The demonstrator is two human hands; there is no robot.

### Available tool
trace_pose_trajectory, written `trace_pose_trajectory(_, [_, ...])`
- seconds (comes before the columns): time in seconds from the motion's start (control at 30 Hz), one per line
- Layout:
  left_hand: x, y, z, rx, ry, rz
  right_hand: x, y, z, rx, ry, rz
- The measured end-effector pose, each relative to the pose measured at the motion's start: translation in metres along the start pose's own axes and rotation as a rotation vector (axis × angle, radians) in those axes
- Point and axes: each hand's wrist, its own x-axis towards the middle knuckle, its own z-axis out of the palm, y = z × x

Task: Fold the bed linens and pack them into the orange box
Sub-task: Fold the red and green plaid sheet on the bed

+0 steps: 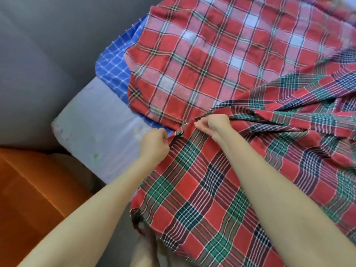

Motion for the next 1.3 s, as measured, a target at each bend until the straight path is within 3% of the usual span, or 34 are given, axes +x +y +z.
trace_pose_trajectory(0.07, [0.020, 0.020, 0.003, 0.033, 0.040, 0.198, -0.006, 0.000, -0.021, -0.026, 0.033, 0.028])
trace_pose_trajectory(0.17, [0.059, 0.060, 0.009, 0.079, 0.028, 0.428, 0.011, -0.015, -0.075, -0.296, 0.277, -0.224])
trace_pose_trajectory(0.27, [0.087, 0.088, 0.014, 0.090, -0.008, 0.493, 0.028, -0.043, -0.115, -0.679, 0.472, -0.524])
trace_pose_trajectory(0.33, [0.107, 0.114, 0.021, 0.063, -0.033, 0.519, 0.051, -0.068, -0.136, -0.805, 0.484, -0.619])
trace_pose_trajectory(0.53, [0.154, 0.204, 0.058, 0.100, -0.231, 0.561, 0.125, -0.115, -0.173, -0.947, 0.650, -0.341])
trace_pose_trajectory(0.7, [0.178, 0.271, 0.100, 0.174, -0.422, 0.548, 0.172, -0.132, -0.186, -1.187, 0.667, -0.125])
trace_pose_trajectory(0.8, [0.180, 0.299, 0.121, 0.178, -0.513, 0.535, 0.190, -0.134, -0.211, -1.155, 0.710, -0.105])
trace_pose_trajectory(0.93, [0.185, 0.320, 0.143, 0.175, -0.580, 0.452, 0.205, -0.141, -0.235, -0.824, 0.667, -0.128])
trace_pose_trajectory(1.13, [0.210, 0.325, 0.141, 0.134, -0.655, 0.393, 0.214, -0.155, -0.221, -0.952, 0.617, -0.062])
trace_pose_trajectory(1.23, [0.221, 0.326, 0.120, 0.052, -0.732, 0.399, 0.204, -0.169, -0.222, -0.716, 0.644, -0.041])
trace_pose_trajectory(1.3, [0.229, 0.328, 0.093, -0.017, -0.703, 0.415, 0.192, -0.193, -0.218, -0.482, 0.643, -0.167])
